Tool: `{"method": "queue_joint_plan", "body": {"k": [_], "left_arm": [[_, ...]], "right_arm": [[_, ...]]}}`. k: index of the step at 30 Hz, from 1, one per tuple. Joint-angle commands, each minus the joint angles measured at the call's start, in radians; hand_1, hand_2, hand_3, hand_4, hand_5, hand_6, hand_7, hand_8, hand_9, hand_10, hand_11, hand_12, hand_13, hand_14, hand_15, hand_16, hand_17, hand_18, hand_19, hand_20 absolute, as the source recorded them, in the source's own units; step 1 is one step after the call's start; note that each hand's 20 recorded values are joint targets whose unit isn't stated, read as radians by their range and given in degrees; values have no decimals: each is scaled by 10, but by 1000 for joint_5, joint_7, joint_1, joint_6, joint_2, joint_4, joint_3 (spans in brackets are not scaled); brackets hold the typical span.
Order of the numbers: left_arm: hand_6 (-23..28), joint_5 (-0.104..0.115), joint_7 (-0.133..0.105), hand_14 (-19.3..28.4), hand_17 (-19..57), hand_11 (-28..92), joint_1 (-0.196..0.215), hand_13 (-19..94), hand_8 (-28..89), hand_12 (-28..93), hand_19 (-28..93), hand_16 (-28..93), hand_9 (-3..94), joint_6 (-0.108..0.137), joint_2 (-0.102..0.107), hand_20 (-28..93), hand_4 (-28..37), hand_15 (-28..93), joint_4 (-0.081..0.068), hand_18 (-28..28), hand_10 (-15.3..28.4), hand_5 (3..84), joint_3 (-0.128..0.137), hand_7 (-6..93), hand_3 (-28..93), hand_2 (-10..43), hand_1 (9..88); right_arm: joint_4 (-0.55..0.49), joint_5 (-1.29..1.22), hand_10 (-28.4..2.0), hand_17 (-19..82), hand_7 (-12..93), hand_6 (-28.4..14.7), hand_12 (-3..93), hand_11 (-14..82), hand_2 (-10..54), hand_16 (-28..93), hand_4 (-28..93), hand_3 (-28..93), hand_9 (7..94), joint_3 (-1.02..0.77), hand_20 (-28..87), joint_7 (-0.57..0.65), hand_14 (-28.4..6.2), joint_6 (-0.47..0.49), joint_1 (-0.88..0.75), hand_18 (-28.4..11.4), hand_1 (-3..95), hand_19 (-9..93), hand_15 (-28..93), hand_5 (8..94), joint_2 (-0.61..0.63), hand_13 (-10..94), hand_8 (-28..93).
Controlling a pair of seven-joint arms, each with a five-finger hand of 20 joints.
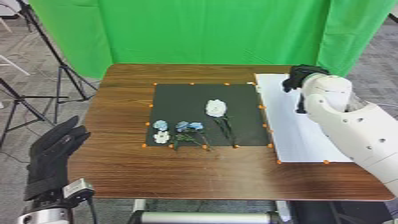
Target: Arrange flowers
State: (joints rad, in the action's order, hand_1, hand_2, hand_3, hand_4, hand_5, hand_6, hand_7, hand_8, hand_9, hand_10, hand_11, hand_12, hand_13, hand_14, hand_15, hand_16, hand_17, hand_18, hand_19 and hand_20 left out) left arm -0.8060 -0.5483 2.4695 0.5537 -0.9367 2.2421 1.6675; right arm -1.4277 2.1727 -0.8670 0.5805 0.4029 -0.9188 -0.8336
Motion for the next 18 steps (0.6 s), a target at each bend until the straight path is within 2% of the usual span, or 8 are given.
{"method": "queue_joint_plan", "body": {"k": [1, 6, 10, 12, 13, 18], "left_arm": [[102, -8, 6, 272, -90, 377, -5, 256, -112, 79, 576, -159, 372, -14, -14, 27, -154, 629, -2, 217, 199, 410, -10, 179, 846, 36, 271], [102, -7, -1, 271, -90, 377, -4, 256, -111, 78, 576, -159, 371, -9, -13, 26, -156, 629, -1, 217, 199, 410, -10, 179, 846, 36, 272], [102, -10, 5, 271, -90, 378, -4, 256, -111, 79, 576, -159, 371, -18, -17, 27, -155, 628, -3, 217, 199, 410, -5, 179, 846, 37, 271], [102, -11, 3, 271, -90, 377, -3, 256, -111, 79, 576, -158, 371, -15, -18, 27, -154, 628, -3, 217, 199, 411, -6, 179, 845, 37, 272], [102, -8, 1, 271, -90, 377, -3, 256, -111, 79, 576, -158, 371, -15, -18, 27, -155, 628, -3, 217, 199, 411, -6, 179, 844, 37, 272], [102, -11, 1, 271, -90, 378, 3, 256, -111, 79, 576, -158, 371, -16, -21, 27, -155, 628, -1, 217, 199, 411, 0, 179, 846, 36, 271]], "right_arm": [[59, 70, -213, 92, 176, -70, 156, 176, 13, 116, -257, 913, 425, -7, 71, -16, -135, 18, 18, -198, 237, 701, 828, 447, -9, 536, -120], [111, 88, -213, 91, 168, -68, 155, 164, 7, 113, -253, 911, 411, -46, 76, -17, -136, 68, 16, -200, 240, 697, 833, 440, -47, 535, -119], [173, 111, -210, 91, 165, -69, 155, 159, 3, 111, -252, 910, 408, -64, 81, -43, -135, 89, 29, -200, 242, 695, 840, 434, -79, 539, -118], [202, 132, -205, 91, 161, -69, 153, 156, -1, 111, -252, 910, 405, -63, 82, -55, -134, 95, 37, -201, 245, 694, 844, 429, -88, 543, -118], [165, 124, -203, 92, 158, -67, 152, 155, -3, 112, -253, 912, 404, -84, 83, -42, -133, 103, 5, -201, 246, 694, 845, 424, -71, 545, -118], [174, 146, -198, 92, 156, -66, 150, 150, -9, 112, -257, 913, 402, -123, 85, -47, -131, 141, -21, -201, 252, 693, 850, 420, -84, 552, -117]]}}
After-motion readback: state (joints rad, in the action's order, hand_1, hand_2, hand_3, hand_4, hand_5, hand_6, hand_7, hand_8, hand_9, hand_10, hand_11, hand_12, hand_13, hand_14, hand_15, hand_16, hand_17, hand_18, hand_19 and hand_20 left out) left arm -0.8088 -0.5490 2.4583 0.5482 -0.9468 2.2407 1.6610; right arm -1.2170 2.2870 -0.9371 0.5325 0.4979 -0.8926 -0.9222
